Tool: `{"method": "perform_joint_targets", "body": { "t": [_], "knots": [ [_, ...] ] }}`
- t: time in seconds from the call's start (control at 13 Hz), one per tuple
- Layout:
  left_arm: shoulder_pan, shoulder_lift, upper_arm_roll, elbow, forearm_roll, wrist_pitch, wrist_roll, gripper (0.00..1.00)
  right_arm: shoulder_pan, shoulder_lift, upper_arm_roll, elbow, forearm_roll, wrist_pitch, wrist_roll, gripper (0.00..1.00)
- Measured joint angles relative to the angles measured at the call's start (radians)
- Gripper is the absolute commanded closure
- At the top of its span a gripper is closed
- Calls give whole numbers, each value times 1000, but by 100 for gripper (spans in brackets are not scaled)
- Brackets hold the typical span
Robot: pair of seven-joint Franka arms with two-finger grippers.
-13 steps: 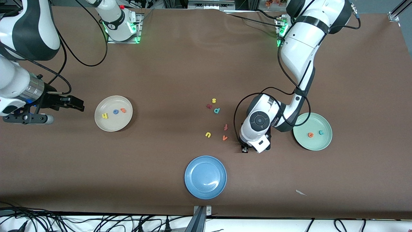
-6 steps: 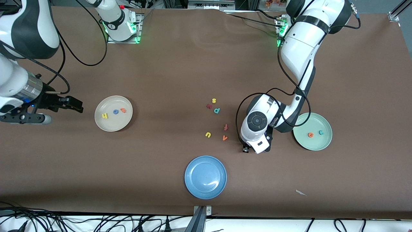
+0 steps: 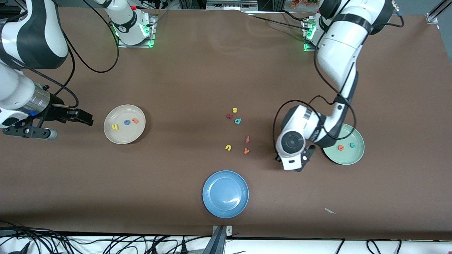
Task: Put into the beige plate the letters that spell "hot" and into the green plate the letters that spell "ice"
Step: 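Carry the pink f over the green plate and open the left gripper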
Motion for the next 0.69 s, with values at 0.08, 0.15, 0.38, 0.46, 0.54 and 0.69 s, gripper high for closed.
{"method": "perform_joint_targets", "body": {
  "t": [0.08,0.15,0.38,0.46,0.54,0.69],
  "knots": [
    [23,-17,0,0,0,-44,106,100,0,-1,0,0,0,-3,1,1],
    [46,-35,1,0,0,-84,210,100,0,-2,1,0,-1,-4,1,0],
    [110,-75,2,0,0,-170,514,100,2,-2,9,0,-44,-16,1,0],
    [131,-85,3,0,1,-186,600,100,7,-2,12,0,-51,-25,1,0],
    [154,-95,4,0,2,-198,689,100,13,-2,15,0,-54,-29,5,0],
    [211,-115,7,-4,3,-211,878,100,22,-2,18,0,-56,-35,42,0]
  ]
}}
